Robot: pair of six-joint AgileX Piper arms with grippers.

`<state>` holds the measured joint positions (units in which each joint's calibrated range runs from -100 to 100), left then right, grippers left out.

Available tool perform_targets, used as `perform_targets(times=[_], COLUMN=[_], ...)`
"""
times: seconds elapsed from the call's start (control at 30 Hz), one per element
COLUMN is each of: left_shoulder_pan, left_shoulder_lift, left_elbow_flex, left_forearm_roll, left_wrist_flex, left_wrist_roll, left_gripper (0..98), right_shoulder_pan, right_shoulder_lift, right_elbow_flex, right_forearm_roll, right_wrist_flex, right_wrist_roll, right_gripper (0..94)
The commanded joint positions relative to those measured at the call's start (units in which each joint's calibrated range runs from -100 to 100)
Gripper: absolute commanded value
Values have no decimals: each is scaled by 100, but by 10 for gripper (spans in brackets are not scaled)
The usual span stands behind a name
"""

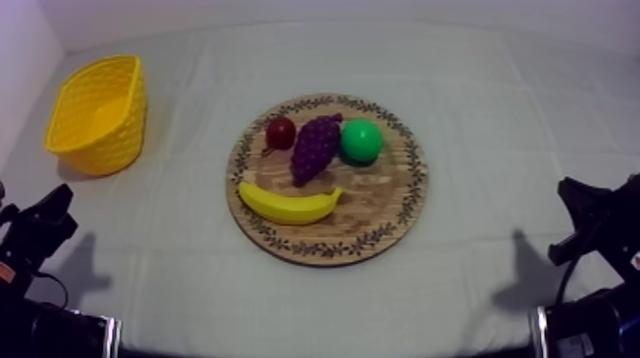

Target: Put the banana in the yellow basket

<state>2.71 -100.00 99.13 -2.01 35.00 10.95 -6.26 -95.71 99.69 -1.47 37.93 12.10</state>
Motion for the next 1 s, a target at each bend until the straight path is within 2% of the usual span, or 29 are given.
perform_targets(times=[0.0,0.97], left_shoulder_pan=[1,1], left_shoulder_lift=[0,0], left_elbow_flex=[-2,-2], left_forearm_roll=[-2,-2], left_wrist_flex=[0,0], left_wrist_roll=[1,-64], left_gripper=[1,1], right_shoulder_pan=[-1,-1], right_shoulder_lift=[-4,-4], right_elbow_flex=[-3,-3], right_forearm_roll=[-2,-2], right_wrist_flex=[5,5], right_wrist_roll=[-1,-1], right_gripper=[5,5])
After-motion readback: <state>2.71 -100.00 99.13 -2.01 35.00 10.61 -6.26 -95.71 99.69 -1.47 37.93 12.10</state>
